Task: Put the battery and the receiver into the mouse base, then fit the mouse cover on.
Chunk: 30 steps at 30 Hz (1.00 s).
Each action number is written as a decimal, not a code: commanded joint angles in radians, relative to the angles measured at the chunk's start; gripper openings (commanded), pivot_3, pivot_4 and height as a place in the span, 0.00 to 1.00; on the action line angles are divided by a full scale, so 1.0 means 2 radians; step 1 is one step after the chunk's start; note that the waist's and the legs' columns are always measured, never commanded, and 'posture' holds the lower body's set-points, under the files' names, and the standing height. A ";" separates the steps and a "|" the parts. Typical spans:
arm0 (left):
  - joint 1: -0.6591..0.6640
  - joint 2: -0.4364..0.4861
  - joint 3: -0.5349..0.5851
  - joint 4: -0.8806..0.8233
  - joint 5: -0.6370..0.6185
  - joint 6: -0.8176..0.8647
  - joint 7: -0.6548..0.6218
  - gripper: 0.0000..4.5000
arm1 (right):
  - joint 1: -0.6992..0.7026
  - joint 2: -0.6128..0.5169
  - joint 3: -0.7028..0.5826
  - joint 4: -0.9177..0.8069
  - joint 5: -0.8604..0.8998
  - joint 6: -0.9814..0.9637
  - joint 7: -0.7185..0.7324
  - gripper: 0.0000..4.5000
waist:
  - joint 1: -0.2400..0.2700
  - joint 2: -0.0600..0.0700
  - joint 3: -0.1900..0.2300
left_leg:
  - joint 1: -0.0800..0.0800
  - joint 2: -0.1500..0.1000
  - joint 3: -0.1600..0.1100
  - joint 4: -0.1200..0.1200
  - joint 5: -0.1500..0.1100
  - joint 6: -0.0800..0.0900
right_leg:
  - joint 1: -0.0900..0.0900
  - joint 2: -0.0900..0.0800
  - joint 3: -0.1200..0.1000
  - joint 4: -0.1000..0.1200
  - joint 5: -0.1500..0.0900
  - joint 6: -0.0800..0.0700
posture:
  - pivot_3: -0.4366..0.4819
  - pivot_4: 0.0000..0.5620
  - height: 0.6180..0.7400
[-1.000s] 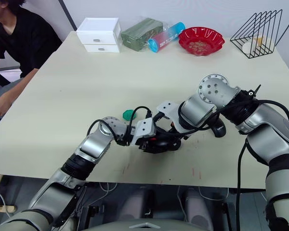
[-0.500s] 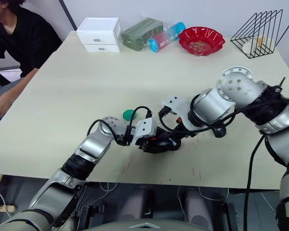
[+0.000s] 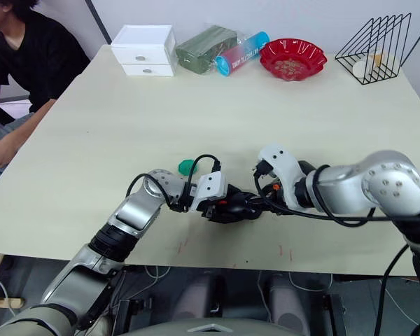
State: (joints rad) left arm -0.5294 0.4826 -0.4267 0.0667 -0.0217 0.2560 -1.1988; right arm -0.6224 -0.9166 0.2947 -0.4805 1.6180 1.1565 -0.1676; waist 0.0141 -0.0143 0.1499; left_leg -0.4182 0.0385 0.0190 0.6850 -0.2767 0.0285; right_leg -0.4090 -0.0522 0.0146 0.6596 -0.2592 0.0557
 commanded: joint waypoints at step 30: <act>0.012 0.022 -0.013 -0.008 0.009 0.026 -0.007 0.65 | 0.229 0.137 -0.030 0.048 -0.584 -0.400 0.449 0.01 | -0.002 0.000 0.000 | 0.002 -0.001 0.001 0.000 0.000 0.000 | 0.000 0.003 0.002 0.001 0.000 0.000 | 0.48 0.27 1.00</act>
State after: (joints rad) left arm -0.5255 0.5091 -0.4222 0.0400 -0.0252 0.2837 -1.2033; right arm -0.1515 -0.6460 0.2358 -0.3699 0.4584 0.3665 0.7206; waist 0.0107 -0.0147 0.1499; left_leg -0.4139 0.0373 0.0215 0.6853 -0.2765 0.0281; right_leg -0.4086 -0.0466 0.0187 0.6615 -0.2596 0.0553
